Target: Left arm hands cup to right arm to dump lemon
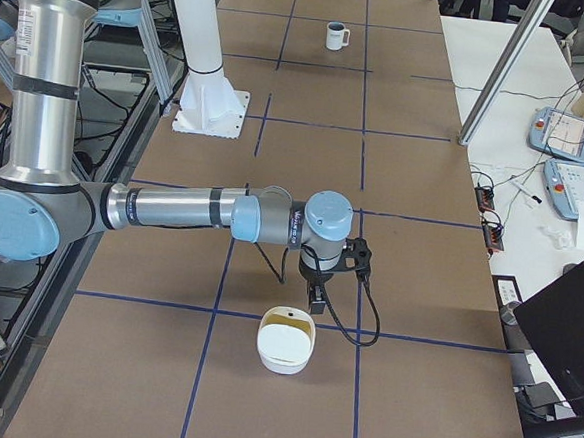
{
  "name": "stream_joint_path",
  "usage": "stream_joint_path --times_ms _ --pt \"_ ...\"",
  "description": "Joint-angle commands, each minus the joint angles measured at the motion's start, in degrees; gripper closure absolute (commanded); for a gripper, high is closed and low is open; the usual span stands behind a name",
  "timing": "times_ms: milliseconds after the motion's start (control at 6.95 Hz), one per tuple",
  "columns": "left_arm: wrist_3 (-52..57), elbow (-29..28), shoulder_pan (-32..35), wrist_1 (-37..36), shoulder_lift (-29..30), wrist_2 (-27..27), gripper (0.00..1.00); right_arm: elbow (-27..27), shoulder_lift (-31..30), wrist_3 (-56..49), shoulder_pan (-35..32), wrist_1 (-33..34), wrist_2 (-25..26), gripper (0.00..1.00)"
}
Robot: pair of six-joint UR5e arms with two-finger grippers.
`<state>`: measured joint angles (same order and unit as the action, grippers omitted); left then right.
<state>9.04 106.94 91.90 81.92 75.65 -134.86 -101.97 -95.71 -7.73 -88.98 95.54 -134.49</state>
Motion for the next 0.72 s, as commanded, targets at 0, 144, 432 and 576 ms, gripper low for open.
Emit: stream_joint_path --times_ms 0,144,432,576 --pt "0.0 0.0 0.0 0.0 -0.2 0.0 0.0 0.1 0.0 0.0 0.0 0.0 -0.1 0.0" --pt "0.0 0.5 0.0 0.0 -0.7 0.0 0.0 0.1 -0.1 0.0 0.0 0.0 -0.2 0.0" --pt "0.0 0.5 0.0 0.0 -0.7 0.0 0.0 0.1 0.0 0.0 0.0 -0.1 -0.1 0.0" --pt "-0.1 0.6 0.0 0.0 -0.7 0.0 0.0 0.1 0.0 0.0 0.0 -0.2 -0.1 0.0"
